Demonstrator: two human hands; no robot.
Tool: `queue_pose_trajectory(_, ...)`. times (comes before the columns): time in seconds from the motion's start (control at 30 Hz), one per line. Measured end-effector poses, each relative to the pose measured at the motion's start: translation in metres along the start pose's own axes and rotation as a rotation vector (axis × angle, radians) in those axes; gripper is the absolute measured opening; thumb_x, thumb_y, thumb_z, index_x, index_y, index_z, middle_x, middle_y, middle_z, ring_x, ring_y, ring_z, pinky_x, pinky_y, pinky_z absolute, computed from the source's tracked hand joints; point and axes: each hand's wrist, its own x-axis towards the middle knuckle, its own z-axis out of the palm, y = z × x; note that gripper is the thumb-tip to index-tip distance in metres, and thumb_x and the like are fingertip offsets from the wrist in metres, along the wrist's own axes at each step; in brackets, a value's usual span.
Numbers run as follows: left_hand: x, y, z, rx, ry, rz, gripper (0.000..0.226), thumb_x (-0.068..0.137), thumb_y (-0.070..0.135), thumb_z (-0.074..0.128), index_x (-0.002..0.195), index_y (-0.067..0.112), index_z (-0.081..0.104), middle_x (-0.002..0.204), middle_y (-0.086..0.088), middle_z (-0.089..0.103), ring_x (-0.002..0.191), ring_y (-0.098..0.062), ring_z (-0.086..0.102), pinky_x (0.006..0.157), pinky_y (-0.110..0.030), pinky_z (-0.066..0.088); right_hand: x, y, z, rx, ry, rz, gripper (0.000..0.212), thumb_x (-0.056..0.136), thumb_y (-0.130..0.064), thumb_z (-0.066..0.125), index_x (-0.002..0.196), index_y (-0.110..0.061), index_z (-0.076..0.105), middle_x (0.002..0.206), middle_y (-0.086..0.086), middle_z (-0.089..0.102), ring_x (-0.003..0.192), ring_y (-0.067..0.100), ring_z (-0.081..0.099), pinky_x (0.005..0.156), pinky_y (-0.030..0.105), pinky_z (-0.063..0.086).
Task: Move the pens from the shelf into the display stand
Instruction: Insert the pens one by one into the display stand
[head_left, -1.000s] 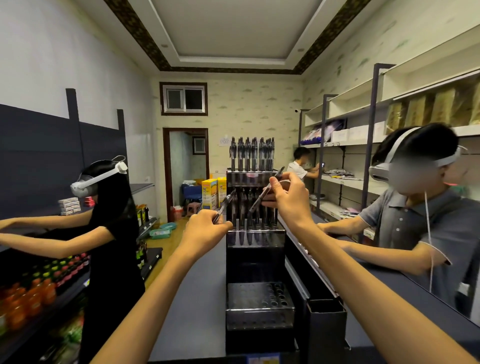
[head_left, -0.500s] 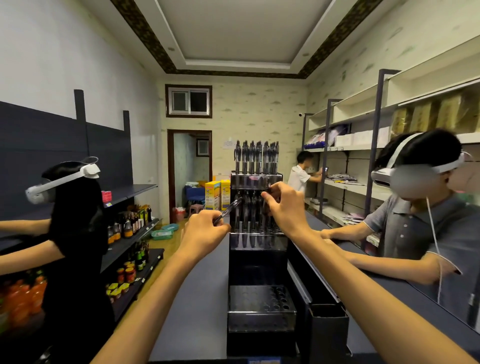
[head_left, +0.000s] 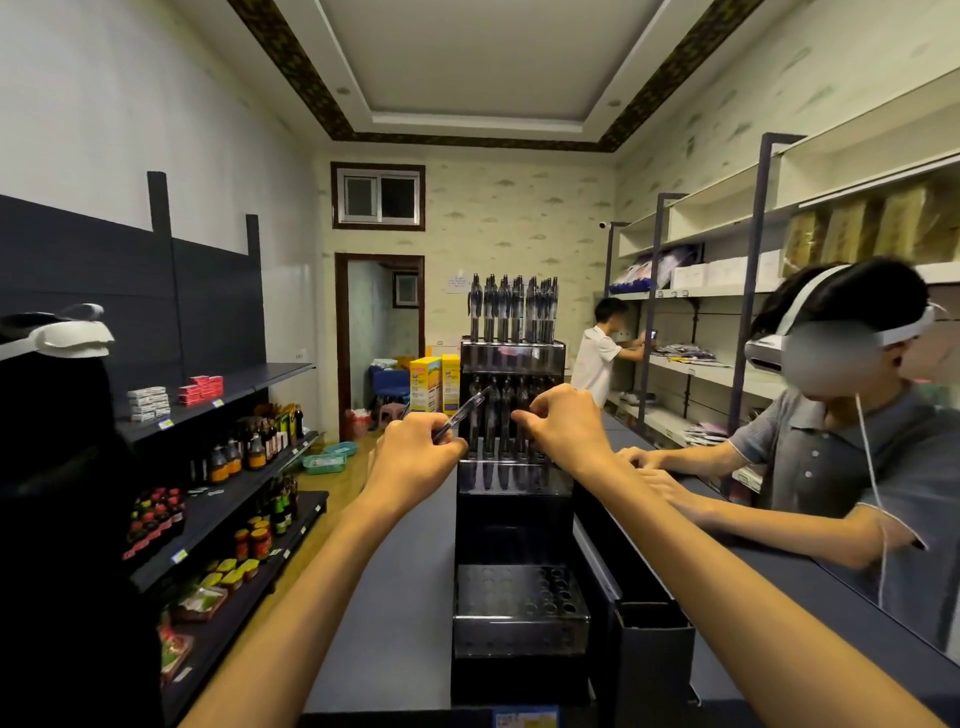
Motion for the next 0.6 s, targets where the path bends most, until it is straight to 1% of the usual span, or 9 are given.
queue_pose_trajectory(0.07, 0.0, 0.002, 0.001, -0.008, 0.0, 0.003, 0.04, 0.087, 0.019, 0.065, 0.054, 0.022, 0.042, 0.055, 0.006, 0.046, 0.057, -0.012, 0.044, 0.054, -0.027, 0.029, -0.002, 0.0, -0.001, 0.006, -0.005, 0.011, 0.033, 0.092, -0.037, 0.073, 0.086, -0.006, 0.08, 0.083, 0.01, 0.076, 0.085, 0.022, 0.071, 0.085, 0.035, 0.057)
queue_pose_trajectory(0.17, 0.0, 0.005, 0.003, -0.009, -0.001, 0.003, 0.041, 0.087, 0.017, 0.064, 0.054, 0.023, 0.041, 0.053, 0.007, 0.045, 0.055, -0.01, 0.042, 0.053, -0.026, 0.027, -0.003, 0.002, -0.002, 0.012, -0.004, 0.01, 0.034, 0.092, -0.038, 0.073, 0.085, -0.006, 0.08, 0.082, 0.01, 0.076, 0.085, 0.023, 0.072, 0.085, 0.034, 0.057)
queue_pose_trajectory(0.27, 0.0, 0.006, 0.005, -0.014, -0.016, 0.002, 0.038, 0.086, 0.017, 0.064, 0.055, 0.022, 0.044, 0.055, 0.005, 0.047, 0.056, -0.012, 0.044, 0.054, -0.027, 0.029, -0.004, 0.005, -0.004, 0.002, -0.024, 0.006, 0.031, 0.089, -0.037, 0.076, 0.085, -0.007, 0.081, 0.081, 0.009, 0.076, 0.081, 0.019, 0.07, 0.082, 0.03, 0.055)
queue_pose_trajectory(0.33, 0.0, 0.008, 0.005, -0.027, -0.031, 0.004, 0.035, 0.086, 0.017, 0.064, 0.057, 0.021, 0.046, 0.056, 0.004, 0.049, 0.058, -0.015, 0.045, 0.056, -0.029, 0.032, -0.006, 0.006, -0.007, -0.025, -0.019, -0.013, 0.024, 0.087, -0.03, 0.079, 0.084, -0.007, 0.081, 0.081, 0.008, 0.076, 0.08, 0.017, 0.069, 0.079, 0.028, 0.054)
queue_pose_trajectory(0.43, 0.001, 0.012, 0.007, -0.041, -0.028, 0.017, 0.034, 0.086, 0.016, 0.063, 0.058, 0.019, 0.045, 0.057, 0.003, 0.048, 0.059, -0.017, 0.044, 0.057, -0.032, 0.033, -0.009, 0.004, -0.014, 0.013, 0.103, -0.064, 0.009, 0.081, -0.015, 0.075, 0.084, -0.007, 0.077, 0.079, 0.007, 0.075, 0.079, 0.02, 0.07, 0.075, 0.032, 0.056)
queue_pose_trajectory(0.47, 0.001, 0.014, 0.008, -0.049, -0.03, 0.021, 0.033, 0.086, 0.016, 0.064, 0.058, 0.018, 0.046, 0.057, 0.002, 0.049, 0.059, -0.017, 0.044, 0.058, -0.032, 0.034, -0.01, 0.001, -0.016, 0.082, 0.117, -0.063, 0.007, 0.08, -0.013, 0.075, 0.084, -0.008, 0.075, 0.077, 0.006, 0.074, 0.075, 0.02, 0.071, 0.074, 0.033, 0.058)
queue_pose_trajectory(0.5, 0.002, 0.016, 0.009, -0.058, -0.034, 0.024, 0.032, 0.086, 0.015, 0.064, 0.059, 0.017, 0.047, 0.058, 0.001, 0.05, 0.06, -0.018, 0.045, 0.058, -0.032, 0.035, -0.011, -0.003, -0.019, 0.204, 0.077, -0.041, 0.005, 0.08, -0.012, 0.075, 0.084, -0.009, 0.074, 0.075, 0.006, 0.074, 0.071, 0.021, 0.072, 0.073, 0.036, 0.061)
queue_pose_trajectory(0.57, 0.004, 0.02, 0.012, -0.058, -0.039, 0.024, 0.03, 0.085, 0.017, 0.064, 0.06, 0.016, 0.048, 0.059, -0.001, 0.052, 0.061, -0.019, 0.047, 0.059, -0.034, 0.038, -0.014, -0.013, -0.023, 0.532, -0.107, 0.047, 0.002, 0.083, -0.009, 0.076, 0.084, -0.008, 0.075, 0.075, 0.009, 0.076, 0.068, 0.022, 0.074, 0.075, 0.042, 0.064)
queue_pose_trajectory(0.6, 0.005, 0.022, 0.013, -0.049, -0.039, 0.021, 0.029, 0.085, 0.018, 0.064, 0.061, 0.016, 0.048, 0.06, -0.001, 0.053, 0.063, -0.021, 0.049, 0.06, -0.036, 0.04, -0.016, -0.017, -0.026, 0.667, -0.194, 0.089, 0.002, 0.084, -0.009, 0.075, 0.084, -0.007, 0.076, 0.077, 0.011, 0.076, 0.07, 0.022, 0.074, 0.077, 0.042, 0.064)
